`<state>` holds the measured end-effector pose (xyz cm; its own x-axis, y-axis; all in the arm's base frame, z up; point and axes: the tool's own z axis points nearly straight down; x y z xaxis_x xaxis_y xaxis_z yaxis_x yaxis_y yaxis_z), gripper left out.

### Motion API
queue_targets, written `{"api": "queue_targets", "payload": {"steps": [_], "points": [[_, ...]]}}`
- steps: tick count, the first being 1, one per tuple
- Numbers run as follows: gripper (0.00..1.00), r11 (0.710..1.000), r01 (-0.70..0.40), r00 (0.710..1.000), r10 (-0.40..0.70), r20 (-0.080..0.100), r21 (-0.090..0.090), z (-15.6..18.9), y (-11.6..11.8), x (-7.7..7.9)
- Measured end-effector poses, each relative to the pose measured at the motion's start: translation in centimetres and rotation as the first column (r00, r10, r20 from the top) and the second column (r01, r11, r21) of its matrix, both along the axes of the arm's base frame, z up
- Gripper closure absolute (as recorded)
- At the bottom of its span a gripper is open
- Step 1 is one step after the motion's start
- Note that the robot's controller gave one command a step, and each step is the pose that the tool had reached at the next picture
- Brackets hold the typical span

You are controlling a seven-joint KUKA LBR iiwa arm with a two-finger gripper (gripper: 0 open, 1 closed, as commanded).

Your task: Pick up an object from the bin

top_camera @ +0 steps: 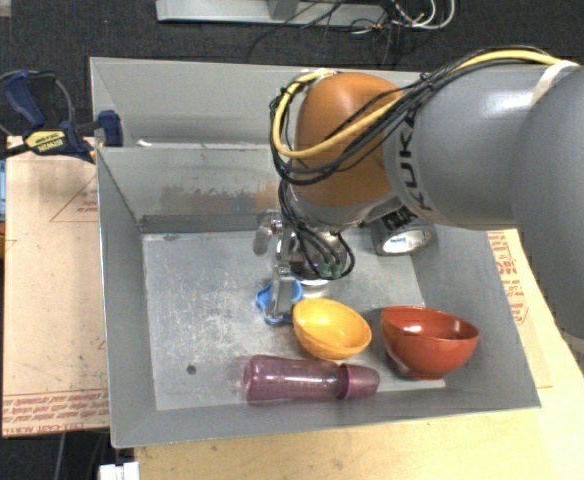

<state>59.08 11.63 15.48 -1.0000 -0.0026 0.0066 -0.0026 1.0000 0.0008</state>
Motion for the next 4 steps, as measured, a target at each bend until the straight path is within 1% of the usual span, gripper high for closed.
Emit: {"api": "queue_targets", "payload": {"steps": [1, 2, 3, 4], "points": [[0.00, 1.000, 0.004, 1.000, -0.004, 0.007, 0.001, 0.4, -0.1, 0.2], [0.00, 0.992, 0.130, 0.992, -0.130, 0.010, 0.002, -8.4, -5.3, -1.0], [0.00, 1.000, 0.024, 0.999, -0.024, 0.021, 0.005, -1.3, -10.3, 0.7], [0.00, 0.999, 0.040, 0.999, -0.040, 0.006, 0.005, -5.5, -10.2, 3.4]]}}
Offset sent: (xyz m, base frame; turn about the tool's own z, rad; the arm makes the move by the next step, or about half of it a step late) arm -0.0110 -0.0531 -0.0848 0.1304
